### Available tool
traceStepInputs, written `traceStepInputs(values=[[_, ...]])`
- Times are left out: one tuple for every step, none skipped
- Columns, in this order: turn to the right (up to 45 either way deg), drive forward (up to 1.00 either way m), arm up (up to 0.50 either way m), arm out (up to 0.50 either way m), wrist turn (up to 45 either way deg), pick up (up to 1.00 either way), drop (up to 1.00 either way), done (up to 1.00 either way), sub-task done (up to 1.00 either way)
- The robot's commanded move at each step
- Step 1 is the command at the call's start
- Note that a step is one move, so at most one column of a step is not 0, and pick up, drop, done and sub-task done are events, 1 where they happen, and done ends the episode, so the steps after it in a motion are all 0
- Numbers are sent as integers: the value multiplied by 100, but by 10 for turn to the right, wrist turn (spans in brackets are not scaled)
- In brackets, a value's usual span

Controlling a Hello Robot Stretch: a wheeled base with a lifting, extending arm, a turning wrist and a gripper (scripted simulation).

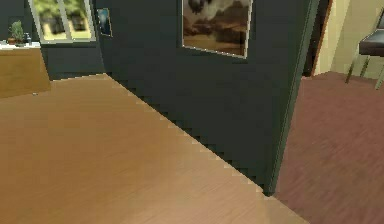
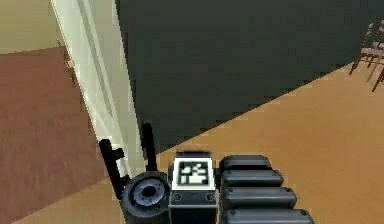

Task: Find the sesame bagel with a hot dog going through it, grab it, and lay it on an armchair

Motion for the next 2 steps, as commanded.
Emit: traceStepInputs(values=[[30, 0, 0, 0, 0, 0, 0, 0, 0], [0, 40, 0, 0, 0, 0, 0, 0, 0]])
